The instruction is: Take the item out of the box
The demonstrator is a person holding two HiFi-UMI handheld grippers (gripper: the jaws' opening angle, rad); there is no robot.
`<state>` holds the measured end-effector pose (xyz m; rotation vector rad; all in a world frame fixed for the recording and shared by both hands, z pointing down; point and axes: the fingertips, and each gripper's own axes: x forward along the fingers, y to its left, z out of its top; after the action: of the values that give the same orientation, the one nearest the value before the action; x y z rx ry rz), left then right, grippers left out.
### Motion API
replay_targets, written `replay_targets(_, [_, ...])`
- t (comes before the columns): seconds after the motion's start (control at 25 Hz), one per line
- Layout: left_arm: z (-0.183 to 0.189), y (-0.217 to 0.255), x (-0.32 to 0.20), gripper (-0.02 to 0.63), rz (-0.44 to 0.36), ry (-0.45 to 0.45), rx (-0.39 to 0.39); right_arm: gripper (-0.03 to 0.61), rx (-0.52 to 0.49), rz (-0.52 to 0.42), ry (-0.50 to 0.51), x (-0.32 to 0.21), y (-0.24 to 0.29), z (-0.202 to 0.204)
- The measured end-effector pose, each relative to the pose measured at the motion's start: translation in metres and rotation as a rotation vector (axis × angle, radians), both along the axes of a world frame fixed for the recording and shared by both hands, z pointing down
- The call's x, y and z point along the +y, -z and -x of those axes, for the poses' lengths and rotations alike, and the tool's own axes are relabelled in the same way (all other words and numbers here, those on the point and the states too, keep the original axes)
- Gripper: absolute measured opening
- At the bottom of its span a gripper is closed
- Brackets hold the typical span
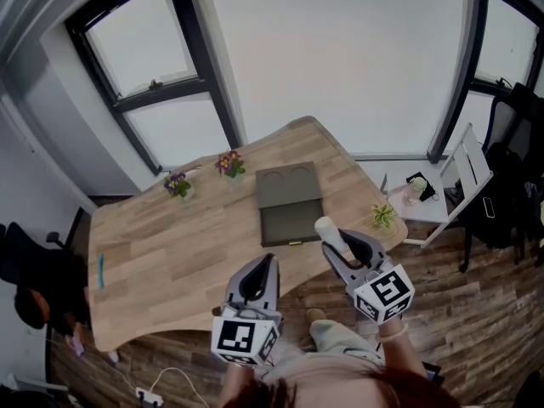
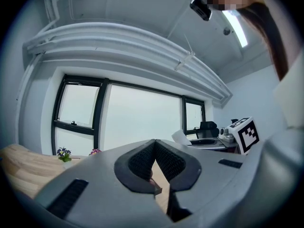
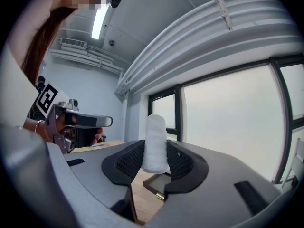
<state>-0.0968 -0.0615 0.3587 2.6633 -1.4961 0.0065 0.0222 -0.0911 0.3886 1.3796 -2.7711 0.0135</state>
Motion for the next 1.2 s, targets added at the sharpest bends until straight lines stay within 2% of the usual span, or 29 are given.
replay_targets(1.2, [-0.009, 0.003, -0.022, 0.001, -0.011, 0.007, -0.002, 0.133, 0.052, -0.038, 0.015, -0.005, 0.022, -0.005])
